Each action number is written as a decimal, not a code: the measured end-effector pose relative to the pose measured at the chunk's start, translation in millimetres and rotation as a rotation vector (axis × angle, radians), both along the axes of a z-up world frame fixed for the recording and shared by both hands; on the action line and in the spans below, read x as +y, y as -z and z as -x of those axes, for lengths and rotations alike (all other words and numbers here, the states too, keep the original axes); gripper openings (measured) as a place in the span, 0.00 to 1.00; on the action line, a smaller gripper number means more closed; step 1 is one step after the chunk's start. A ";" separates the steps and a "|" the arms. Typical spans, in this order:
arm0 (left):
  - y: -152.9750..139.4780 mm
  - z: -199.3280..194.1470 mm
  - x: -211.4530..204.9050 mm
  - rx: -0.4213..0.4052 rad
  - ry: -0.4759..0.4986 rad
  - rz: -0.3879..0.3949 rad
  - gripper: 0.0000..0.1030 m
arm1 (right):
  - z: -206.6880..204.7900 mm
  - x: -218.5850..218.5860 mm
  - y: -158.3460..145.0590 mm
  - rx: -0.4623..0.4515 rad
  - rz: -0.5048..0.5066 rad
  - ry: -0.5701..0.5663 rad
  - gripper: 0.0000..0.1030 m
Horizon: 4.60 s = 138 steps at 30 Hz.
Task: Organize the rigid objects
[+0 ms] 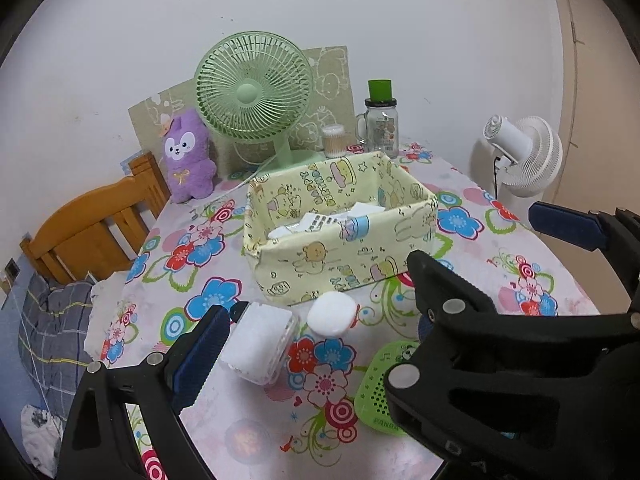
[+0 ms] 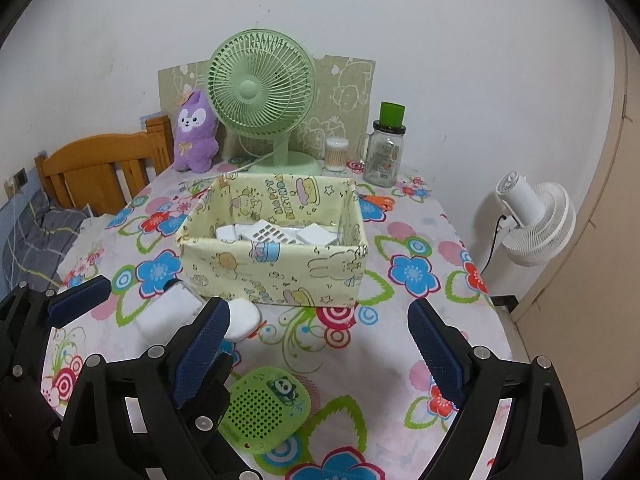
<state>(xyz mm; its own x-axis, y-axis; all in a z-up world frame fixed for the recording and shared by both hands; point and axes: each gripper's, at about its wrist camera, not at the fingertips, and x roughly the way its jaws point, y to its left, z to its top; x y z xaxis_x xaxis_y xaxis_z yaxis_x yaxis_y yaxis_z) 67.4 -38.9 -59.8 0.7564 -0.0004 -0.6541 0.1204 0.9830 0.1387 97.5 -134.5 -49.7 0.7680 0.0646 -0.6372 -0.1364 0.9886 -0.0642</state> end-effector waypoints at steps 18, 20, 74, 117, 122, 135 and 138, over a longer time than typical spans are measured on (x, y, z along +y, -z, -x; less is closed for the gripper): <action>40.5 9.9 7.9 0.025 0.037 0.019 0.94 | 10.7 7.7 42.8 0.028 -0.019 -0.038 0.90; 44.6 9.7 9.4 0.026 0.036 0.020 0.94 | 9.6 8.6 47.5 0.036 -0.026 -0.045 0.90; 104.2 -70.7 76.3 0.192 -0.060 0.069 0.74 | -73.1 44.3 112.7 0.206 -0.102 -0.088 0.90; 104.5 -68.7 81.7 0.182 -0.052 0.057 0.64 | -90.9 79.6 125.3 0.278 -0.092 -0.091 0.56; 102.1 -63.4 74.1 0.186 -0.044 0.062 0.63 | -82.4 74.7 120.5 0.262 -0.064 -0.078 0.56; 90.9 -47.3 47.9 0.188 -0.019 0.102 0.61 | -58.7 46.6 103.6 0.221 -0.047 -0.053 0.56; 86.4 -43.8 41.2 0.179 -0.016 0.095 0.61 | -53.6 40.1 98.6 0.208 -0.049 -0.047 0.56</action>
<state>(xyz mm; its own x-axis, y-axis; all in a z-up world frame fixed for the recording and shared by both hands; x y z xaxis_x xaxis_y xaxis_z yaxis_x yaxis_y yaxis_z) 111.2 2.3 -146.3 0.6286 -0.0576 -0.7756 0.1195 0.9926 0.0231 151.2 -94.4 -148.3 0.6156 0.1322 -0.7769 -0.1877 0.9820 0.0183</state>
